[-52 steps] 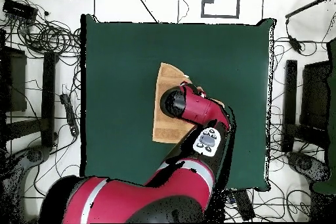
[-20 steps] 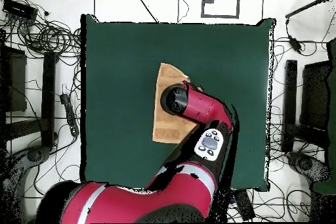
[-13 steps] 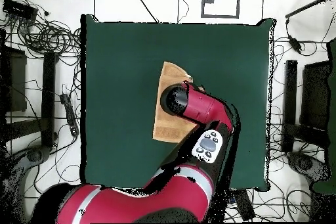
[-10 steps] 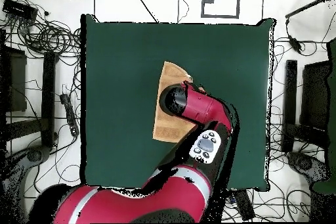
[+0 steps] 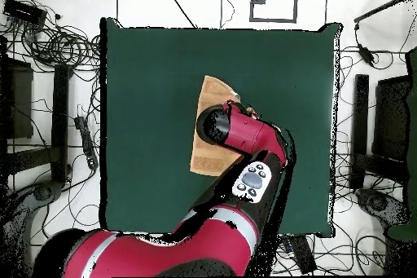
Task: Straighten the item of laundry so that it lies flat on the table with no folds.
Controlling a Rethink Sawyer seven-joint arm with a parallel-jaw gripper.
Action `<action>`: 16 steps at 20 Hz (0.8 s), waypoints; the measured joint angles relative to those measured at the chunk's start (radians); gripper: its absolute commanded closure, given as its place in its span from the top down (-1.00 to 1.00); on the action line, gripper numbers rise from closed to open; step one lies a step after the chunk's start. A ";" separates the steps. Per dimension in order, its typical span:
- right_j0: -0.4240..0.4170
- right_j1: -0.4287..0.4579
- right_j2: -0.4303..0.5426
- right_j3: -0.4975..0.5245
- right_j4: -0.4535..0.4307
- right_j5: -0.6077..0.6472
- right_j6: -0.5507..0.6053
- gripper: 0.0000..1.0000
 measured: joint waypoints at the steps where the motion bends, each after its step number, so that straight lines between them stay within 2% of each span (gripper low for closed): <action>1: 0.000 0.001 0.000 0.000 0.000 -0.006 0.000 -1.00; 8: 0.008 0.020 -0.028 -0.002 0.000 -0.080 0.000 -1.00; 16: 0.027 0.083 -0.070 -0.006 0.001 -0.184 0.000 -1.00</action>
